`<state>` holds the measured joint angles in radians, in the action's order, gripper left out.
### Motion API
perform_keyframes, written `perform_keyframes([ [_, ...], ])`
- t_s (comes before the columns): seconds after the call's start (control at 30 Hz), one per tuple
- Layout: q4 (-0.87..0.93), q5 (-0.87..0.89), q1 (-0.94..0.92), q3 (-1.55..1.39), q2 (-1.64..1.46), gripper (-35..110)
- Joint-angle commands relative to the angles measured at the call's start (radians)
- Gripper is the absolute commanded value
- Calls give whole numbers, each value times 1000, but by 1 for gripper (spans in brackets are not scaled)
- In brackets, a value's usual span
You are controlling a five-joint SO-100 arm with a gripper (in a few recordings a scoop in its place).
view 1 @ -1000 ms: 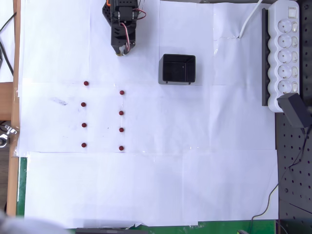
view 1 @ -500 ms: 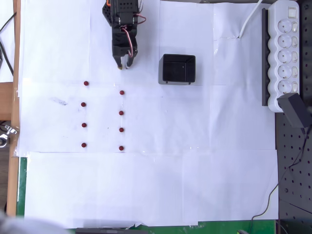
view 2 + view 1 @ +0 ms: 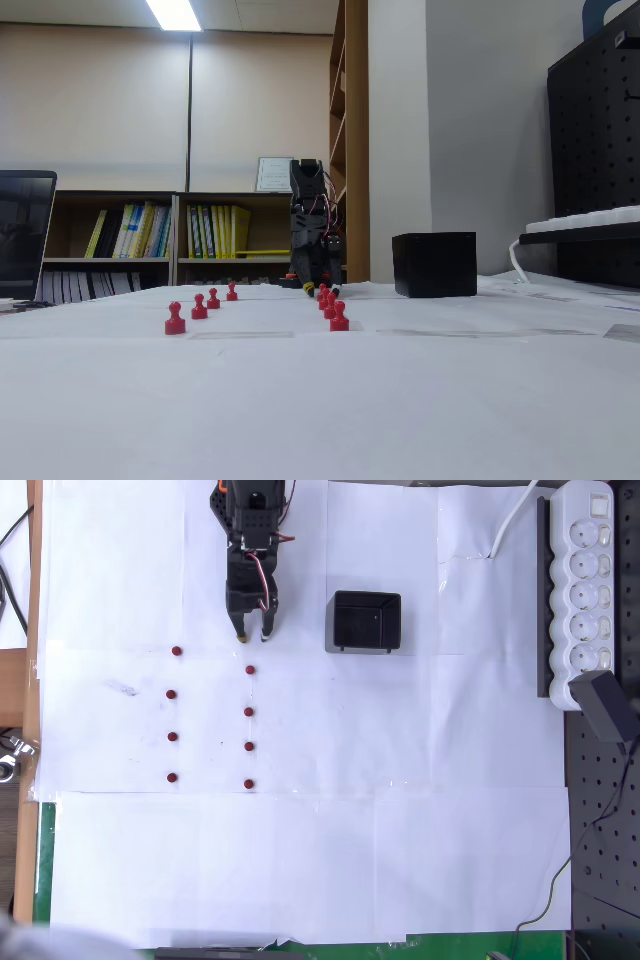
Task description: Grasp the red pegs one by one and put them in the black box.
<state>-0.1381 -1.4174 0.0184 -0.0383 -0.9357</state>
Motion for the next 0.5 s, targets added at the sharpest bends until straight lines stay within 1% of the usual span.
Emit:
perform_keyframes([
  [0.0, -149, -8, 15, -2, -101, 12],
  [0.1, -202, -18, 17, -25, -169, 12],
  [0.47, -275, -49, 0, -207, -400, 12],
])
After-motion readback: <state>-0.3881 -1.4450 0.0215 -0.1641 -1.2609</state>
